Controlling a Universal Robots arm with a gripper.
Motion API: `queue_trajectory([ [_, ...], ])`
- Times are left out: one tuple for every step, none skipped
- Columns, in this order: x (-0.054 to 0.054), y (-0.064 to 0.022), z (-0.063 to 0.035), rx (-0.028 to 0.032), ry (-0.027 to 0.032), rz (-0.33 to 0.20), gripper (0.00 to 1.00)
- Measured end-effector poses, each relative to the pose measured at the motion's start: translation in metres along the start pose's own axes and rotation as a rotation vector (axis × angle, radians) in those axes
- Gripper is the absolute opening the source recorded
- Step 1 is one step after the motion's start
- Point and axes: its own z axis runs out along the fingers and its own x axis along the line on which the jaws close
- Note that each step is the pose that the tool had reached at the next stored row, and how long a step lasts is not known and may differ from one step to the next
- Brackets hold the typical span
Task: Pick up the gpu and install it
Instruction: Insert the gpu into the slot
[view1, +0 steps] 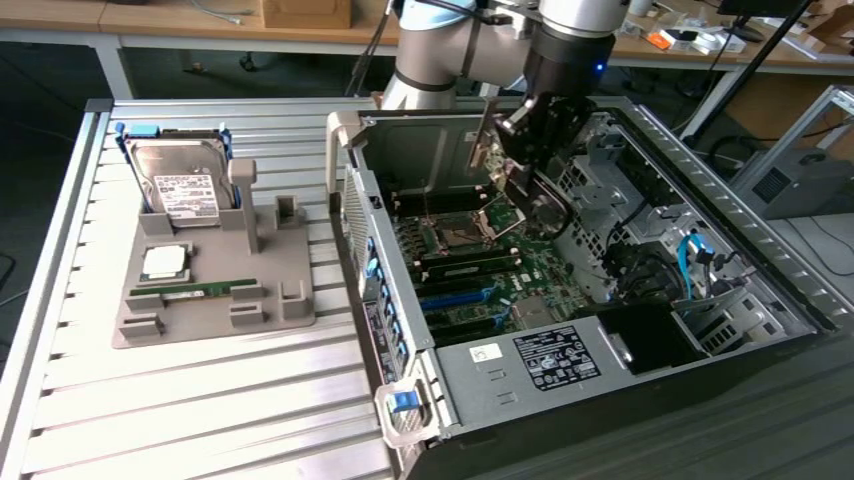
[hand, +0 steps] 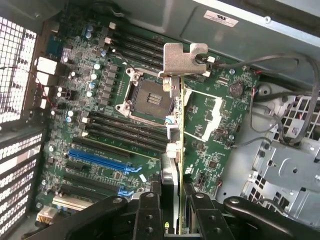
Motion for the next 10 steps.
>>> queue_trajectory([
  [0.0000, 0.0000, 0.0000, -0.0002, -0.0008, -0.008, 0.27],
  [0.0000, 0.0000, 0.0000, -0.0007, -0.0019, -0.018, 0.27],
  [0.0000, 0.0000, 0.0001, -0.0010, -0.0028, -0.027, 0.27],
  [0.0000, 0.0000, 0.0001, -0.0013, -0.0037, -0.035, 0.27],
  [0.0000, 0.0000, 0.0001, -0.0015, -0.0045, -0.043, 0.27],
  [0.0000, 0.0000, 0.0001, -0.0018, -0.0055, -0.053, 0.27],
  [0.0000, 0.0000, 0.0001, -0.0021, -0.0062, -0.059, 0.27],
  [0.0000, 0.0000, 0.0001, -0.0027, -0.0081, -0.078, 0.27],
  [0.0000, 0.0000, 0.0002, -0.0033, -0.0098, -0.096, 0.27],
  [0.0000, 0.0000, 0.0002, -0.0037, -0.0111, -0.107, 0.27],
])
